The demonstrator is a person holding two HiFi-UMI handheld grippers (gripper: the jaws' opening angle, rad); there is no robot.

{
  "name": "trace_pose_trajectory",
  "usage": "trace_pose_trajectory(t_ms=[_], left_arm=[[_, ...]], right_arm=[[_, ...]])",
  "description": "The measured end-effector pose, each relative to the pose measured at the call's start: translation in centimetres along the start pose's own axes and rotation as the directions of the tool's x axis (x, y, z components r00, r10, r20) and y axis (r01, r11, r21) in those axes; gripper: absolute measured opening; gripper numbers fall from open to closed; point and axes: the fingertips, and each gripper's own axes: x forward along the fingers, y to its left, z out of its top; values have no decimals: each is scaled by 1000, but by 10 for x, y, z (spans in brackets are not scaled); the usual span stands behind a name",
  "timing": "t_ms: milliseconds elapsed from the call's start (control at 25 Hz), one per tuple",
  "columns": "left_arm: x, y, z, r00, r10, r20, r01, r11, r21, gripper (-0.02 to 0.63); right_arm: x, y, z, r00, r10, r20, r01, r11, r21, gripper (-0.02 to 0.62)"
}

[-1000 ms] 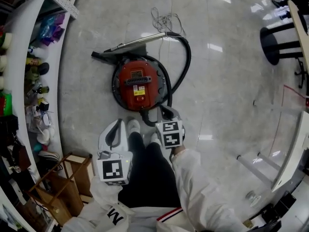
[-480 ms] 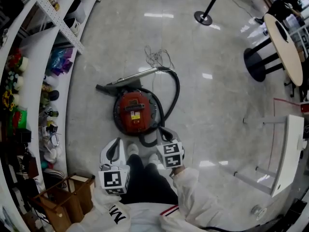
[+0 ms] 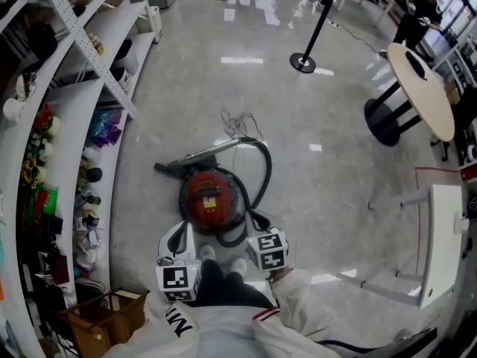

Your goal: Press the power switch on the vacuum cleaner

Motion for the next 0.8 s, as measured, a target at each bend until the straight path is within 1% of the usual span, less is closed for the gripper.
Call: trace_pose_trajectory(t_ms=[440, 600, 800], left_arm=[[-5, 9, 40, 998, 11, 56, -14, 999, 46, 0], [-8, 6, 50, 996, -1, 87, -4, 998, 60, 0], [-10, 5, 62, 994, -10, 110, 2, 997, 71, 0]], right_arm=[[-33, 7, 58, 992, 7, 127, -10, 1000, 21, 2], [-50, 11, 74, 987, 11, 158, -13, 1000, 13, 2], [-74, 12, 92, 979, -2, 205, 2, 1000, 1, 2]])
